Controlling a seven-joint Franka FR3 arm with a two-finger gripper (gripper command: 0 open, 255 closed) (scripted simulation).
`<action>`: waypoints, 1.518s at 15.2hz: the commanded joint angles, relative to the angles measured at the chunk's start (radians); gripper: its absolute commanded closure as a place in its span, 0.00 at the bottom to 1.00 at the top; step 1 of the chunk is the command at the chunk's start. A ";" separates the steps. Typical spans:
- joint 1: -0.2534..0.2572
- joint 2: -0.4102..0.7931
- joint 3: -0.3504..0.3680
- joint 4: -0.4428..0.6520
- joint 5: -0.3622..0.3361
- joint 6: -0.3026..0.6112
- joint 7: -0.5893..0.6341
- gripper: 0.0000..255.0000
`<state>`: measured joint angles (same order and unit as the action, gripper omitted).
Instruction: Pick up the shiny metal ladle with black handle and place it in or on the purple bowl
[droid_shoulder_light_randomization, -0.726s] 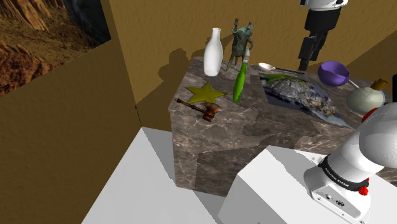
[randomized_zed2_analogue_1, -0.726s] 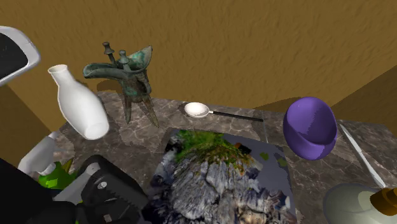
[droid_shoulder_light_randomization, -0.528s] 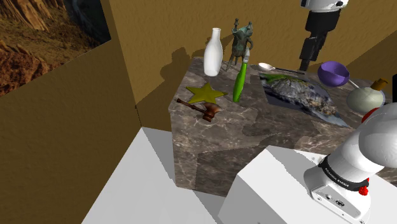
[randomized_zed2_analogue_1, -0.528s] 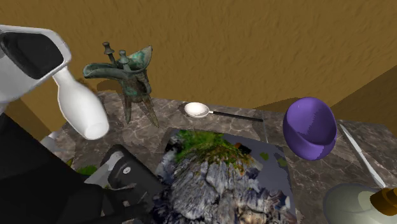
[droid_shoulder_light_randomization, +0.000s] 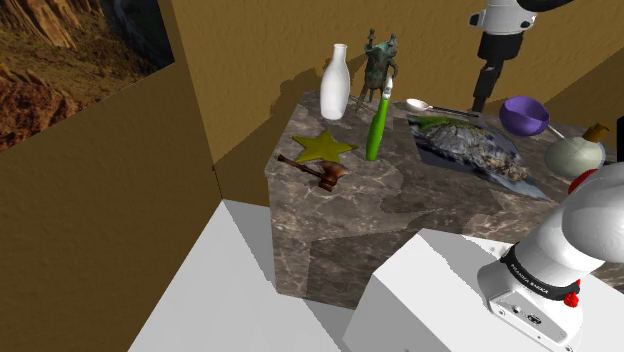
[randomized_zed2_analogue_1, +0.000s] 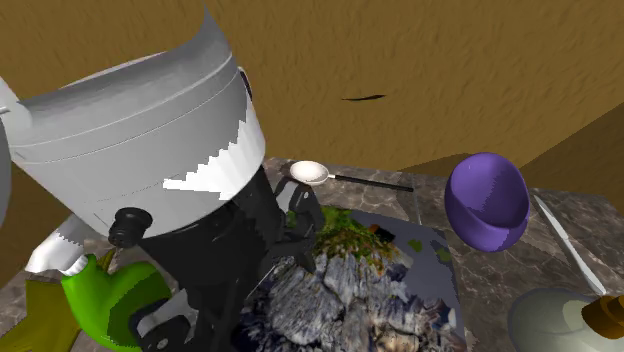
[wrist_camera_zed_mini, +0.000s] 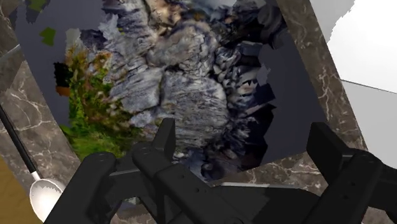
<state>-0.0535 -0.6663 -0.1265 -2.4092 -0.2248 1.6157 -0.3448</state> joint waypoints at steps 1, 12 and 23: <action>-0.010 0.028 -0.047 -0.012 -0.036 0.055 -0.065 0.00; -0.027 0.323 -0.273 0.095 -0.113 0.326 -0.395 0.00; -0.049 0.753 -0.417 0.370 0.069 0.528 -0.792 0.00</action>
<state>-0.0984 0.0379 -0.5386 -2.0754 -0.1867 2.1312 -1.0965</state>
